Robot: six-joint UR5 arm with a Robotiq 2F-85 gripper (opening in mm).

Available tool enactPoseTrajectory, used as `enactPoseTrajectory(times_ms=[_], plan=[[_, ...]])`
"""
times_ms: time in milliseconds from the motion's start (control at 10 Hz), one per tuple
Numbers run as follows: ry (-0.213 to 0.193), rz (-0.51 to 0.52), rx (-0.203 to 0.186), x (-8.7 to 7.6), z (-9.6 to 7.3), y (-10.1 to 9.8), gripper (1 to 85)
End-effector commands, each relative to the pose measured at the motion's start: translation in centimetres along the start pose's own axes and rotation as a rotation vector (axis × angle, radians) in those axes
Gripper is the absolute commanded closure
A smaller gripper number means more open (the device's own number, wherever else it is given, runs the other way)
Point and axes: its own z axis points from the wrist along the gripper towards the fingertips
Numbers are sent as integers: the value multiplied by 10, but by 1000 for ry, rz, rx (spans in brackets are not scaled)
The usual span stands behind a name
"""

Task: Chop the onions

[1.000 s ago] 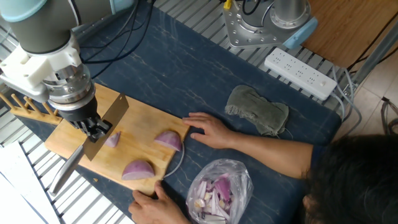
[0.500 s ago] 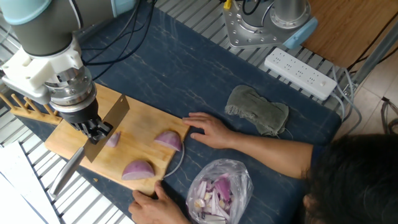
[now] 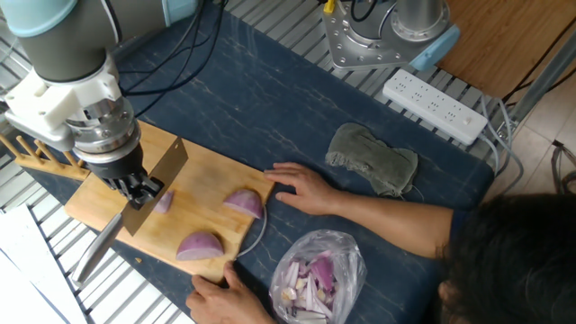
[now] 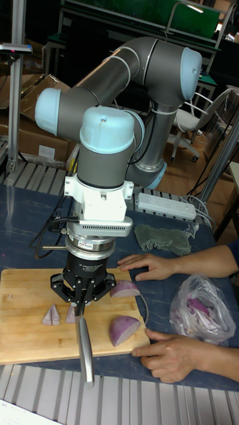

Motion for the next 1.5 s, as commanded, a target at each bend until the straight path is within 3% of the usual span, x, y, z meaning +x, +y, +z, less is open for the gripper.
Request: enactPoseTrajectory(times_ms=[0,400,1300,1400], plan=[[-10,4,-9,-1,2,0,847],[-22,-1,-5,-2,5,0,847],[-138,-49,-3,-17,24,-13,847],[-140,-47,-4,-19,20,-13,847]])
